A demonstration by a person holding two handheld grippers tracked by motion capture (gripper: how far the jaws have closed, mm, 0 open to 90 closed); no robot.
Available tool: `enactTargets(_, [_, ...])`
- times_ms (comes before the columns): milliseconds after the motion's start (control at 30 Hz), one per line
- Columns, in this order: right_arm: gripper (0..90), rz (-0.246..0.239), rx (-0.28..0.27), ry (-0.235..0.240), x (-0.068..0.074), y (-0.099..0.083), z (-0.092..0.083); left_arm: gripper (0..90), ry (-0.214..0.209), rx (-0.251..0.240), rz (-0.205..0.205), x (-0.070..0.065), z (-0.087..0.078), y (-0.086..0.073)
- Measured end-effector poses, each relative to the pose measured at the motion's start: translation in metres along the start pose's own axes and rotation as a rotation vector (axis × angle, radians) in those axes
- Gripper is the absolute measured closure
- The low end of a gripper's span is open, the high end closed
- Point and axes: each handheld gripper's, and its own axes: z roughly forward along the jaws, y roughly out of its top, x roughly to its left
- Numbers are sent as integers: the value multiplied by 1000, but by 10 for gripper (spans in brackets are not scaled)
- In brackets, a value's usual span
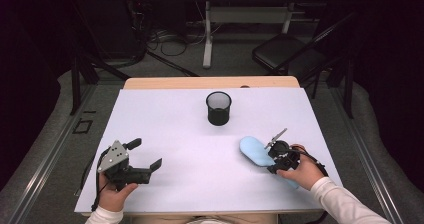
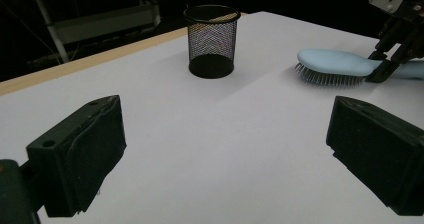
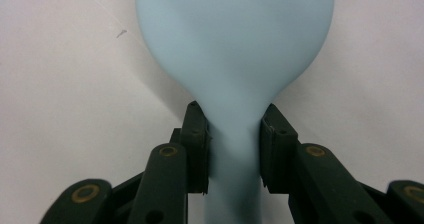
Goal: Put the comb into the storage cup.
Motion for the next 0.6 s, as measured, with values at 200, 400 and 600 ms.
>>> enactTargets(200, [695, -5, -10, -1, 0, -2, -1, 25, 0, 0, 1, 0, 0, 0])
enactTargets(400, [695, 11, -91, 6, 0, -5, 2, 25, 1, 1, 1, 0, 0, 0])
enactTargets(600, [695, 14, -85, 6, 0, -1, -4, 25, 1, 2, 3, 0, 0, 0])
